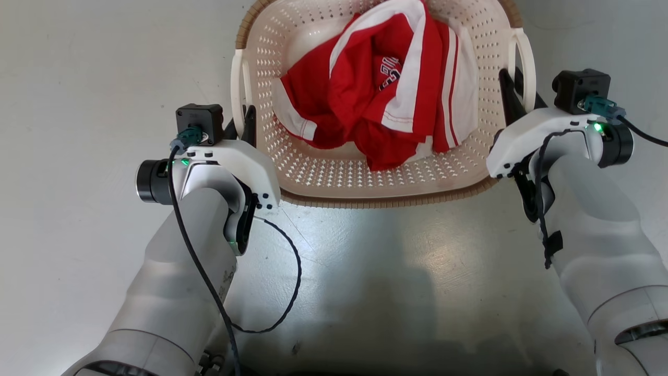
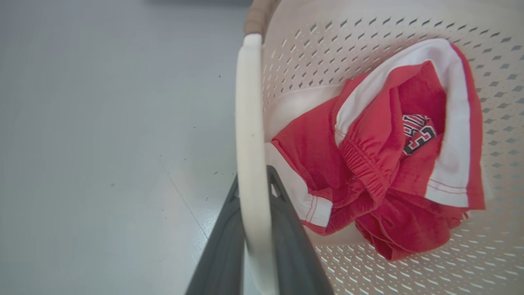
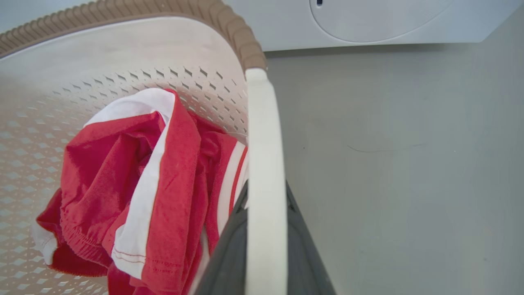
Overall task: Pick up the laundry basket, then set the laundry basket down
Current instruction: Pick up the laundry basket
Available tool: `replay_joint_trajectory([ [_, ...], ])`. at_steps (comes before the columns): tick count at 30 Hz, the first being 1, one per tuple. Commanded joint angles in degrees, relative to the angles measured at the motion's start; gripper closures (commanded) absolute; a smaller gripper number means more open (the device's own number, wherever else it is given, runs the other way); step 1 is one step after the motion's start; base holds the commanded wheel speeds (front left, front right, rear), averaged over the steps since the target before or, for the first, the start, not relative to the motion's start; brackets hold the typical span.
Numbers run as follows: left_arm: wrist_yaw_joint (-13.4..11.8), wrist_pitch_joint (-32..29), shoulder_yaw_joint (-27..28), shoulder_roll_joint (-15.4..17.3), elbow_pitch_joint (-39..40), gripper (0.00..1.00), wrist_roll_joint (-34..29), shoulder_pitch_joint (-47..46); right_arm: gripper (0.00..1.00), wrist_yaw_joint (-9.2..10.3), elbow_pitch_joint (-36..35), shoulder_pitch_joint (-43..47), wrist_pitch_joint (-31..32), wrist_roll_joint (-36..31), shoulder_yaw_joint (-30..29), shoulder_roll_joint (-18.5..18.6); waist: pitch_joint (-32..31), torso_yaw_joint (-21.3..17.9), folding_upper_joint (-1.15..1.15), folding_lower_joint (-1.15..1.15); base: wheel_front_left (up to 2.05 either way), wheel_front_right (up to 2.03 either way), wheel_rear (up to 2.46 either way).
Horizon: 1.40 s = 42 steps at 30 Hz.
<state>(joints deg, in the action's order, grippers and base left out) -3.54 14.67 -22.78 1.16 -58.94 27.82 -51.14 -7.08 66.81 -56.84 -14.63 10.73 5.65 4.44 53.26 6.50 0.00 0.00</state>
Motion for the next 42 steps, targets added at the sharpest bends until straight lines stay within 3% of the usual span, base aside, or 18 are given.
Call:
replay_joint_trajectory([
  [1, -0.7, 0.3, 0.5, 1.7, 0.6, 1.0, 0.1, 0.6, 1.0, -0.41, 0.2, 1.5, -0.4, 0.4, 1.1, -1.6, -0.2, 0.0, 0.0, 0.0, 0.0, 0.0, 0.0],
  [14, -1.6, 0.3, -2.2, 1.7, 0.2, 1.0, 2.6, 3.8, 1.0, -0.41, 3.7, 4.7, -0.4, 2.2, 1.8, -1.6, -6.7, -0.7, 0.0, 0.0, 0.0, 0.0, 0.0],
  [29, 0.4, -0.1, -8.4, 1.7, -7.5, 1.0, 8.4, 10.1, 1.0, -0.41, 6.5, 13.0, 3.8, 13.0, 12.3, -1.6, -20.7, -2.7, 0.0, 0.0, 0.0, 0.0, 0.0],
  [42, 0.2, -1.1, -13.9, 1.7, -11.1, 1.0, 15.2, 20.8, 1.0, -0.41, 6.0, 24.9, 7.4, 22.2, 21.7, -1.6, -36.2, -4.2, 0.0, 0.0, 0.0, 0.0, 0.0],
])
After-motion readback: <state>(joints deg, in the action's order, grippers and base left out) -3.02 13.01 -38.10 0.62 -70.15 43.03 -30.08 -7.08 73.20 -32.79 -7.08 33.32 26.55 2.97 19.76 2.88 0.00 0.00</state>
